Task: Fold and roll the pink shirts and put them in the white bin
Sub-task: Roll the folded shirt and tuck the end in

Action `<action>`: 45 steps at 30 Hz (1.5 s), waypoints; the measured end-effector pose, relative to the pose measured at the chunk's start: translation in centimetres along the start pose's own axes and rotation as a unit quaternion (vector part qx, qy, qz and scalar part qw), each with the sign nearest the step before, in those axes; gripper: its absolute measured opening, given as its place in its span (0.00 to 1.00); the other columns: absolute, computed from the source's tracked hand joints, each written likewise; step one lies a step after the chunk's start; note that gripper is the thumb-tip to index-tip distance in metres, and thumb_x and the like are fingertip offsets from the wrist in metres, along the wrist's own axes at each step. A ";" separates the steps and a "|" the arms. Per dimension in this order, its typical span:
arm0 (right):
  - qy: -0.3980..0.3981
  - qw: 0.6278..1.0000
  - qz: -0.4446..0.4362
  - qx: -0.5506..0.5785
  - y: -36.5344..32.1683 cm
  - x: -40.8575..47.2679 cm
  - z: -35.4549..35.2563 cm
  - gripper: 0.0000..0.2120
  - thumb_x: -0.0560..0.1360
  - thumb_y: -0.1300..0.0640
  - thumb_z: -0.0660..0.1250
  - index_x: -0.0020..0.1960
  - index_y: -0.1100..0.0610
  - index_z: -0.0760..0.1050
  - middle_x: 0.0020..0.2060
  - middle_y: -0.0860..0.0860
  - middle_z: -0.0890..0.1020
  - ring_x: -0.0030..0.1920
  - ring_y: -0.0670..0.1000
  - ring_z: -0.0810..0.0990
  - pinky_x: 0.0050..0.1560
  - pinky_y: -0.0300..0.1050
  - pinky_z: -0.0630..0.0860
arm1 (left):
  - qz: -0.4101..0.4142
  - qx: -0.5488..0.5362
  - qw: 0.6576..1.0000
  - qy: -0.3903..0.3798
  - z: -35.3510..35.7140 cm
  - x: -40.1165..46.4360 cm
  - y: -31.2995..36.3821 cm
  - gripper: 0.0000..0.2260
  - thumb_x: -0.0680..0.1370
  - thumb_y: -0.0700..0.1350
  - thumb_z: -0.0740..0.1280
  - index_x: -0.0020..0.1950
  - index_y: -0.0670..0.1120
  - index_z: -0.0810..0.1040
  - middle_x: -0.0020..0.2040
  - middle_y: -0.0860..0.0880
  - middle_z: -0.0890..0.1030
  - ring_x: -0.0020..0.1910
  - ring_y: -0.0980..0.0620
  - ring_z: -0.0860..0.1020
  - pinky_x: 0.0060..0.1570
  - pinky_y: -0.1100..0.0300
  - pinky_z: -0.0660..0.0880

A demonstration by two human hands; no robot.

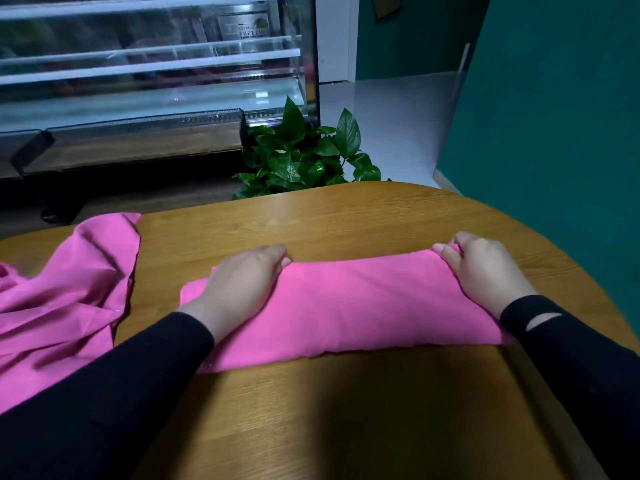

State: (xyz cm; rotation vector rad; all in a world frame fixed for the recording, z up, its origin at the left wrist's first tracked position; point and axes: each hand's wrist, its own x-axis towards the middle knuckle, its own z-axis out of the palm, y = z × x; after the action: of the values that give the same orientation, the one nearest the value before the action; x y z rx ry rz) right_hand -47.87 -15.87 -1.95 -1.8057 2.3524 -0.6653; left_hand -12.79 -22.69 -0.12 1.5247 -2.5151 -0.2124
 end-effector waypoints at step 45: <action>-0.213 0.962 -0.148 -0.079 -0.2 -5.5 -0.5 0.26 0.80 0.34 0.34 0.77 0.31 0.42 0.78 0.33 0.40 0.77 0.34 0.35 0.77 0.42 0.36 | 0.067 0.061 0.984 -0.156 1.4 -0.7 -3.3 0.33 0.78 0.71 0.38 0.80 0.62 0.39 0.81 0.58 0.42 0.80 0.55 0.41 0.78 0.44 0.39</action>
State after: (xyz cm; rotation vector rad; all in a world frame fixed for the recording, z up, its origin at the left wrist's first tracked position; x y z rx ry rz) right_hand -46.31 -10.60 -2.41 -2.1342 1.9196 -0.0877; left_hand -10.00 -23.55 -2.30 1.4556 -2.9123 -0.3028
